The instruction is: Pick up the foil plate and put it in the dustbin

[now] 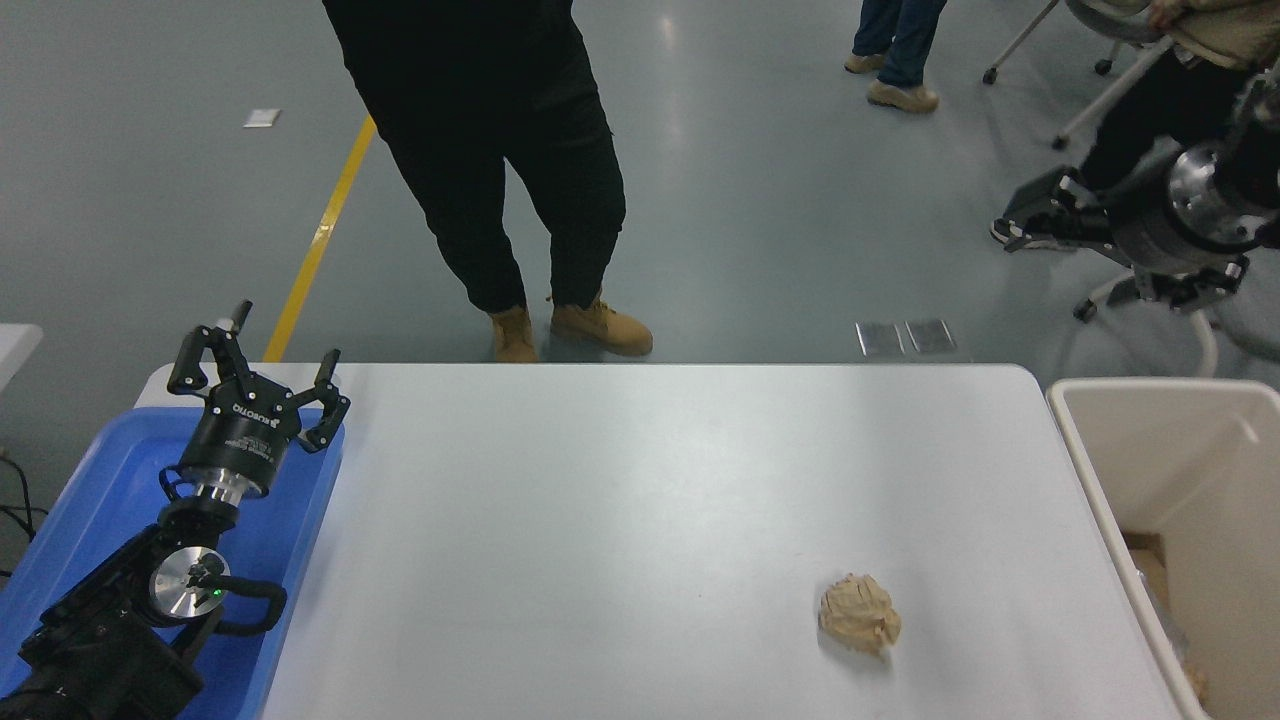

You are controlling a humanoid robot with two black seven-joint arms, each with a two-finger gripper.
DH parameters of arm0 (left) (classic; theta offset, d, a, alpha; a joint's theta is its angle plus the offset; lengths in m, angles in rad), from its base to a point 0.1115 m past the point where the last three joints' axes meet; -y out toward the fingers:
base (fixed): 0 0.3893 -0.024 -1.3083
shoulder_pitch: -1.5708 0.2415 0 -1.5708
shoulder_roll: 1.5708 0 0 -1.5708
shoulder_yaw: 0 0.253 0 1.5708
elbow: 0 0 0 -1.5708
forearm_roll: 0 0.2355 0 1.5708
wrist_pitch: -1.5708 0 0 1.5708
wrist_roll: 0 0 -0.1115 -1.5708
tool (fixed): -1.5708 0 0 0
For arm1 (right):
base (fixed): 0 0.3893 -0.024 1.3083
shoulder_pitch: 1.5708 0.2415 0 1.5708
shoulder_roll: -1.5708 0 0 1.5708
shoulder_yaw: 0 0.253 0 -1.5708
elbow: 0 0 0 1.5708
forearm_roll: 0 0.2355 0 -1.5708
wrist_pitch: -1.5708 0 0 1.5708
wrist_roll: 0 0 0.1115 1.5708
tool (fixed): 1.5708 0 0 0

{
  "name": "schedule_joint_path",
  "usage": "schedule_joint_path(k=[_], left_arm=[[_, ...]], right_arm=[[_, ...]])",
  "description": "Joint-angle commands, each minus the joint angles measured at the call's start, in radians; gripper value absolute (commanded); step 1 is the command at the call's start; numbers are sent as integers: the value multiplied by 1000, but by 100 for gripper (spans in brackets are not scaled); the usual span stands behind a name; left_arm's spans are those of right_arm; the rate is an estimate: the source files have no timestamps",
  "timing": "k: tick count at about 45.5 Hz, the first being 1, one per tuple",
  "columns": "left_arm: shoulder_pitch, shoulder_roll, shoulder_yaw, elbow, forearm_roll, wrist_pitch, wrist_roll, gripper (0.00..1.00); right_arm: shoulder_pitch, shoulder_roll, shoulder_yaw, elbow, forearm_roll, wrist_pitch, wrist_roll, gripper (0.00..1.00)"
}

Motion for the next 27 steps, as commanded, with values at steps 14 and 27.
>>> schedule_joint_path(k=[14,27], left_arm=[[0,0,0,1,0,0,0,98],[0,2,0,1,1,0,0,98]], right_arm=[[184,3,9,143,-28,259,-1,100],[179,4,9,142,-29,261,-1,100]])
